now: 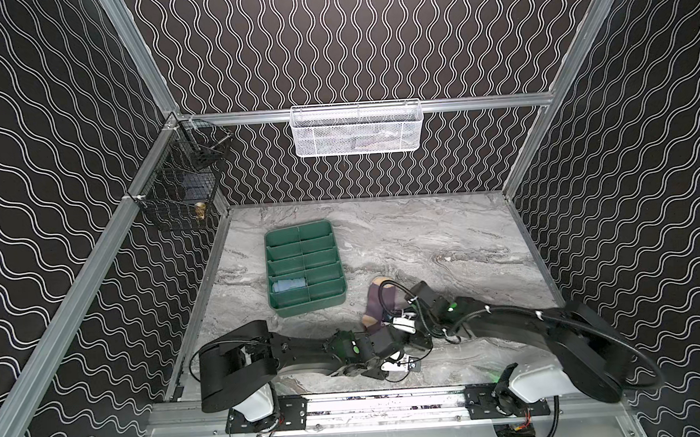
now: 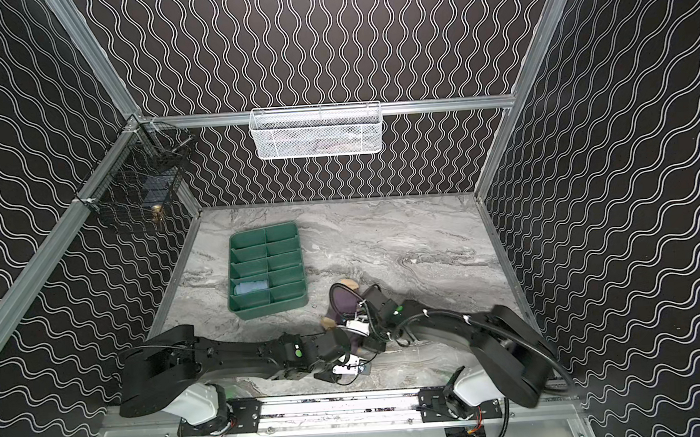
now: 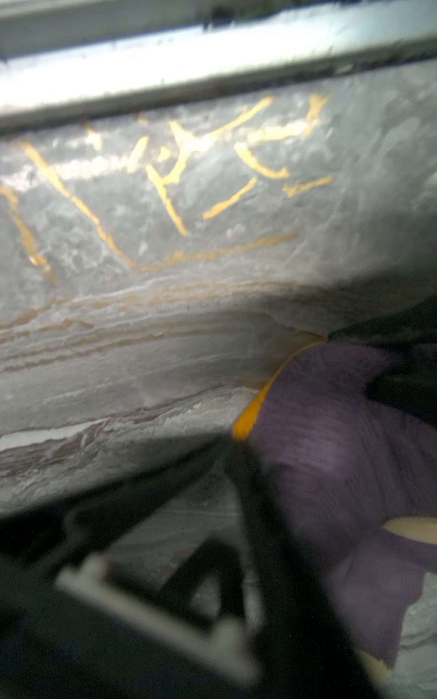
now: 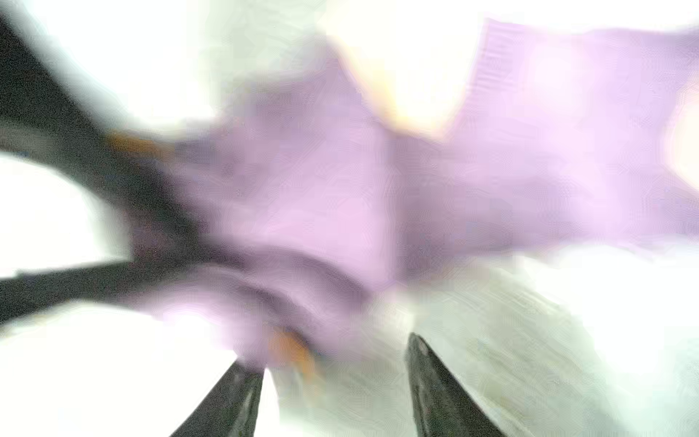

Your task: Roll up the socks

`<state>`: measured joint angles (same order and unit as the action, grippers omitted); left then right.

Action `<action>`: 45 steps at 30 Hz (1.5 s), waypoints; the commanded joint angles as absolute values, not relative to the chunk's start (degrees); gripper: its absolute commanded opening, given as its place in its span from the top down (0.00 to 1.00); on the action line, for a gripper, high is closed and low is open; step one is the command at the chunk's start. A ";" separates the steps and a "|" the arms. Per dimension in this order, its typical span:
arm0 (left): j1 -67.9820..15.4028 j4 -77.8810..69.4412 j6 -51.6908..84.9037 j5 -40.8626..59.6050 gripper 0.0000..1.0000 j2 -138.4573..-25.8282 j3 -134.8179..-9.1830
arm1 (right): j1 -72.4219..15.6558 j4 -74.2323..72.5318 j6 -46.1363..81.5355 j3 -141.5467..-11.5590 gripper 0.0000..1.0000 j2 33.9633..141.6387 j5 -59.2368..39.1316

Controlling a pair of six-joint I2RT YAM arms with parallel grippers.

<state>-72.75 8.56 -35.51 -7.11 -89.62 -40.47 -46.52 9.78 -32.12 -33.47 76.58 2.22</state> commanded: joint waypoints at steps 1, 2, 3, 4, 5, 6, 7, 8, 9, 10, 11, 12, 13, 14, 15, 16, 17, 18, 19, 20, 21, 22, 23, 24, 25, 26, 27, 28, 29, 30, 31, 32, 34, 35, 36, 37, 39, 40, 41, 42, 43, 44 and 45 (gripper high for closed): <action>-72.69 21.28 -38.11 -2.77 1.00 -89.35 -39.99 | -45.73 -8.81 -30.55 -30.38 0.27 69.05 29.06; -72.23 22.42 -38.67 -1.38 1.00 -89.30 -40.45 | -44.74 -11.18 -29.46 -29.71 0.24 66.31 33.69; -71.42 24.10 -39.18 0.62 1.00 -89.28 -41.19 | -43.32 -13.95 -27.90 -29.23 0.22 63.60 38.41; -70.64 25.31 -39.64 2.28 1.00 -89.27 -41.93 | -42.20 -16.47 -26.44 -28.76 0.19 60.50 42.35; -69.51 26.85 -40.02 4.03 1.00 -89.44 -42.81 | -40.46 -19.16 -25.02 -27.94 0.14 57.26 45.79; -68.29 28.52 -40.48 6.51 1.00 -89.47 -44.12 | -39.20 -22.07 -23.19 -27.25 0.02 53.97 48.91; -67.09 29.61 -40.83 8.54 1.00 -89.55 -45.10 | -38.41 -24.37 -20.99 -26.80 0.00 51.01 51.53; -65.92 30.66 -41.15 10.51 1.00 -89.72 -46.32 | -37.82 -25.34 -17.78 -26.53 0.00 47.67 54.46; -64.95 31.63 -41.52 12.10 1.00 -89.95 -47.40 | -37.66 -24.87 -15.98 -26.83 0.00 44.64 55.20; -63.81 32.90 -42.16 14.10 1.00 -90.40 -48.58 | -37.62 -22.89 -15.32 -27.11 0.00 41.19 53.08; -62.79 33.68 -42.25 15.30 1.00 -91.05 -49.83 | -37.62 -20.88 -15.62 -27.37 0.00 38.04 49.31; -61.80 34.90 -42.18 16.64 1.00 -91.77 -50.95 | -37.62 -19.30 -15.47 -27.65 0.00 35.70 46.64; -60.43 36.60 -42.25 19.15 1.00 -93.04 -52.52 | -37.62 -17.04 -15.77 -28.12 0.00 33.33 43.39; -59.08 37.78 -41.52 20.56 1.00 -94.33 -53.84 | -37.62 -13.45 -16.71 -28.81 0.00 31.15 38.78; -57.93 38.75 -40.85 22.40 1.00 -95.36 -54.80 | -37.62 -9.78 -18.45 -29.55 0.00 29.63 33.02; -56.73 40.17 -40.43 24.59 1.00 -96.64 -55.84 | -37.70 -6.31 -20.61 -30.23 0.00 28.34 27.14; -56.03 40.60 -39.63 25.55 1.00 -97.75 -56.51 | -37.68 -3.44 -22.43 -30.76 0.02 27.45 22.11; -55.57 40.85 -38.88 26.64 1.00 -98.67 -56.87 | -37.66 -1.09 -23.72 -31.20 0.04 27.32 19.06; -54.93 41.67 -39.00 28.41 1.00 -99.75 -57.39 | -37.76 2.02 -25.49 -32.07 0.08 27.49 15.82; -54.32 42.03 -38.45 28.99 1.00 -100.77 -57.93 | -37.95 5.78 -27.22 -33.22 0.11 28.18 13.52; -53.71 42.61 -38.16 29.67 1.00 -101.77 -58.46 | -38.09 8.89 -29.01 -34.17 0.14 29.02 12.85; -52.84 43.64 -38.31 30.75 1.00 -103.01 -59.26 | -38.38 13.03 -30.97 -35.57 0.18 30.23 12.33; -52.10 44.17 -38.04 31.21 1.00 -104.07 -59.96 | -38.83 17.03 -33.08 -36.93 0.22 31.16 11.85; -51.47 44.37 -37.97 31.80 1.00 -104.75 -60.31 | -39.50 20.30 -34.73 -37.88 0.26 31.79 11.15; -50.80 44.60 -37.99 32.26 1.00 -105.36 -60.61 | -40.44 23.73 -37.00 -38.64 0.30 31.91 10.23; -50.37 44.86 -38.05 32.46 1.00 -106.05 -60.96 | -41.90 26.51 -39.38 -38.71 0.33 31.37 8.91; -50.05 44.74 -37.99 32.36 1.00 -106.47 -61.10 | -43.39 28.74 -41.67 -38.36 0.36 30.42 7.13; -49.72 44.44 -37.82 32.26 1.00 -106.86 -61.12 | -45.34 30.37 -44.37 -37.32 0.37 28.74 5.62; -49.37 44.30 -37.96 32.42 1.00 -107.08 -61.13 | -47.35 30.98 -46.83 -35.58 0.38 26.96 4.56; -49.18 44.10 -37.90 32.31 1.00 -107.35 -61.13 | -49.09 31.32 -48.85 -33.98 0.39 25.17 3.15; -49.12 43.87 -37.59 31.94 1.00 -107.55 -61.01 | -50.80 31.71 -51.41 -32.15 0.40 23.49 0.90; -48.88 43.73 -37.55 31.86 1.00 -107.79 -61.05 | -52.22 31.45 -53.35 -30.14 0.40 22.39 -1.17; -48.70 43.37 -37.53 31.62 1.00 -108.15 -60.84 | -54.06 29.19 -54.33 -26.95 0.42 22.22 -4.01; -48.71 43.16 -37.44 31.56 1.00 -108.18 -60.71 | -54.96 27.82 -54.13 -25.89 0.43 23.40 -5.36; -48.61 43.16 -37.49 31.57 1.00 -108.26 -60.71 | -55.90 25.64 -53.08 -25.01 0.45 24.76 -5.32; -48.63 43.18 -37.38 31.43 1.00 -108.45 -60.76 | -57.53 22.87 -51.55 -24.13 0.46 27.09 -4.96; -48.45 43.16 -37.42 31.25 1.00 -108.62 -60.78 | -62.04 17.45 -51.18 -22.68 0.47 32.39 -1.55; -48.36 43.16 -37.30 31.10 1.00 -108.59 -60.71 | -65.04 15.01 -51.97 -22.29 0.46 35.70 1.09; -48.27 43.01 -37.31 31.13 1.00 -108.55 -60.66 | -68.04 13.01 -52.54 -22.49 0.46 39.93 3.98; -48.21 43.09 -37.40 31.19 1.00 -108.54 -60.75 | -70.30 11.41 -52.37 -22.99 0.46 44.01 6.06; -48.12 43.04 -37.33 31.25 1.00 -108.47 -60.80 | -72.10 9.62 -52.06 -23.60 0.45 48.42 8.26; -48.09 42.89 -37.34 31.28 1.00 -108.46 -60.73 | -73.04 8.56 -51.80 -24.37 0.46 52.54 9.34; -48.08 42.82 -37.44 31.32 1.00 -108.38 -60.78 | -73.59 7.99 -51.24 -25.09 0.46 55.92 10.23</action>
<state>-48.25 42.78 -37.65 36.47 -107.87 -61.14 -71.92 15.44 -51.46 -23.66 49.74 4.58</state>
